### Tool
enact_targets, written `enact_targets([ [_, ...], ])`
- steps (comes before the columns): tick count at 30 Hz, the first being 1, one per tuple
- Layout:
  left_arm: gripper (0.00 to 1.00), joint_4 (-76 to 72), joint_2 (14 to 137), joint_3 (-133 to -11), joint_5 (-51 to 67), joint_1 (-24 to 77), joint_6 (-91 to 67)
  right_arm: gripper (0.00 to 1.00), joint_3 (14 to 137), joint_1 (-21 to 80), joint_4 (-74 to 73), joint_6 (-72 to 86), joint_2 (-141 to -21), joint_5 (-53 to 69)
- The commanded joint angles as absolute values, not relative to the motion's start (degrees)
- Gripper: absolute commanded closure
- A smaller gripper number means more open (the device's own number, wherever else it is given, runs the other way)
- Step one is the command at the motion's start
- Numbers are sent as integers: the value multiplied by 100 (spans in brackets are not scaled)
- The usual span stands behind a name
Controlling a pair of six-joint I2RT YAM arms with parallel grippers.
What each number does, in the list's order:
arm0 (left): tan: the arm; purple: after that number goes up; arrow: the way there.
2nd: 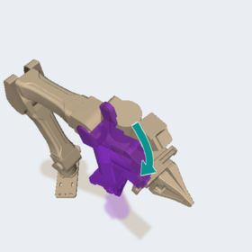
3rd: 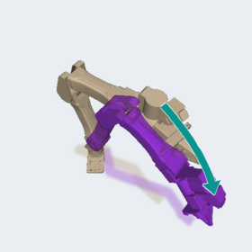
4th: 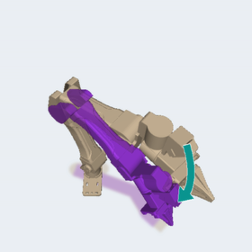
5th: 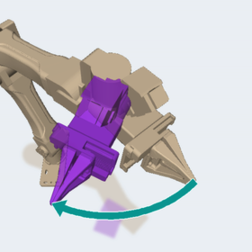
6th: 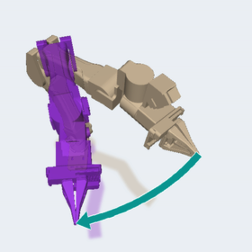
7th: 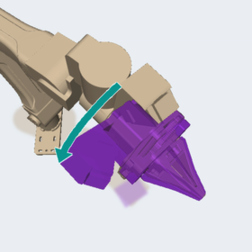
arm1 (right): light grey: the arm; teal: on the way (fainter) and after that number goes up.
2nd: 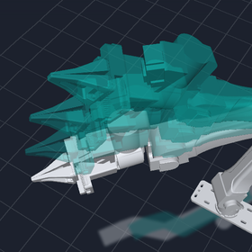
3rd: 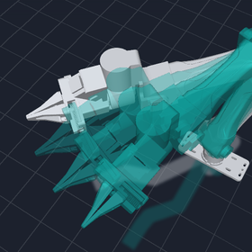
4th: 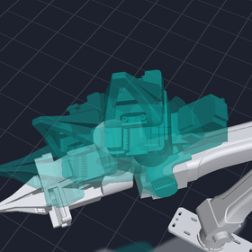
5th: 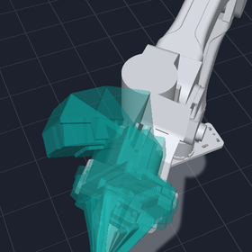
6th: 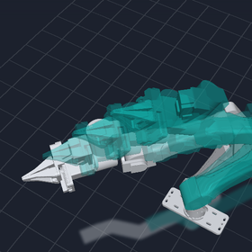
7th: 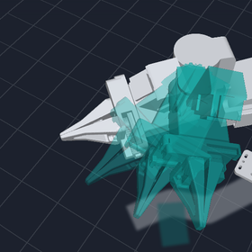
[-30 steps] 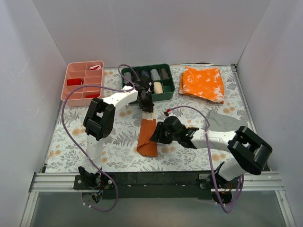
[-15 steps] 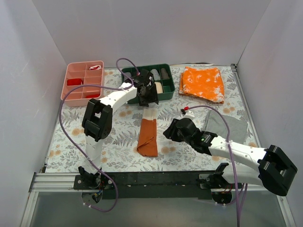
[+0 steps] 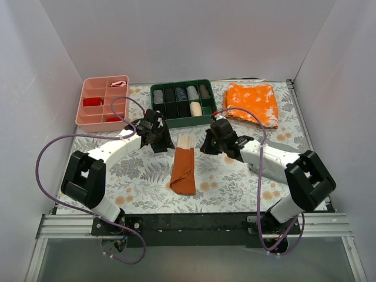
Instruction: Roll the underwear
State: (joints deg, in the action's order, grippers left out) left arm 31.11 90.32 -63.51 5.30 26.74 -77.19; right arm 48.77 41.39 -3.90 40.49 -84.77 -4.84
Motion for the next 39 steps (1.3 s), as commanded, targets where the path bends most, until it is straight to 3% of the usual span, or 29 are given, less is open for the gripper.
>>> enact_targets([
  [1, 66, 2418, 8614, -5583, 1194, 2733, -7953, 99, 5931, 3850, -404, 3165, -9296, 508],
  [12, 78, 1741, 8534, -5080, 1652, 2953, -8244, 99, 7593, 3700, -809, 2804, -10941, 1160],
  [39, 84, 1327, 9281, -4360, 1231, 3261, -8499, 99, 7963, 3639, -1143, 2698, -11716, 668],
])
